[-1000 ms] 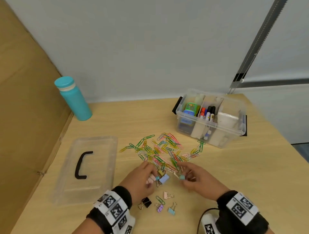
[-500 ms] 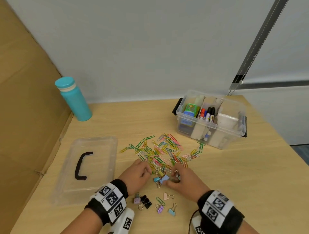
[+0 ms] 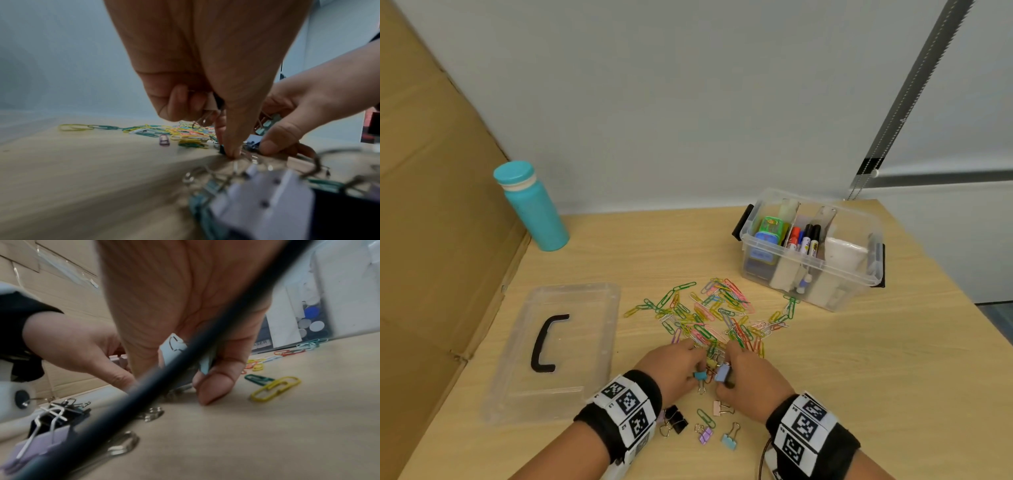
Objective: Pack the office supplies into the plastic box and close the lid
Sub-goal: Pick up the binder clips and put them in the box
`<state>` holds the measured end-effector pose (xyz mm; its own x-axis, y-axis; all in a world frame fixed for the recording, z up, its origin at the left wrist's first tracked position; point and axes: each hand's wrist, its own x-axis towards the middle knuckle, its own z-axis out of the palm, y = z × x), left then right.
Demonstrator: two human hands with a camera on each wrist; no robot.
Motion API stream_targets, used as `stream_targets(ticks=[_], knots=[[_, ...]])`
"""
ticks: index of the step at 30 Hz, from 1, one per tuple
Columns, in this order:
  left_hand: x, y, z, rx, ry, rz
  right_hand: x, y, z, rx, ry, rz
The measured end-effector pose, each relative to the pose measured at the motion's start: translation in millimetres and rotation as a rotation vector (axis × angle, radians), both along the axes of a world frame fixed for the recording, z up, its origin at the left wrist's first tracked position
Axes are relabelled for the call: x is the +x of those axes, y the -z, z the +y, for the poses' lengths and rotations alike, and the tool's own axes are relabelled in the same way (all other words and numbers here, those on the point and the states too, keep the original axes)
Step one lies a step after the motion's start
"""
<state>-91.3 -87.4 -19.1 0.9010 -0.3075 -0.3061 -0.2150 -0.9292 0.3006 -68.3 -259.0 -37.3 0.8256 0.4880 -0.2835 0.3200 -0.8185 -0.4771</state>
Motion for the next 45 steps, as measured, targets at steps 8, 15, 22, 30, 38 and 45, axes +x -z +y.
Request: stream_targets(ticks=[8,15,22,30,38,45], knots=[[5.7,-0.6,14.2,-0.228,-0.182,-0.043,7.6,-23.1,-41.0,0.086,0.031,0.012],[19.9,-8.7,18.8,-0.331,-0.242,-0.096,39.4,-104.2,-94.1,0.221,0.128,-0.100],[27.6,-12.3,-2.7,-0.337,-0.278,-0.124,130.9,-157.6,-147.8,0.087,0.440,-0.333],[27.8,-14.4,-22.0,-0.328,-0.319,-0.107,224.5,-141.7,-160.9,-0.110,0.446,-0.126],[24.0,-24.7,-29.7,-0.345,-0.350,-0.097,192.6,-115.2,-176.4,-0.044,0.401,-0.320],[91.7,-108.5,-87.1,-0.390,-0.258,-0.290,151.9,-56.1,-183.9,0.117,0.453,-0.382]])
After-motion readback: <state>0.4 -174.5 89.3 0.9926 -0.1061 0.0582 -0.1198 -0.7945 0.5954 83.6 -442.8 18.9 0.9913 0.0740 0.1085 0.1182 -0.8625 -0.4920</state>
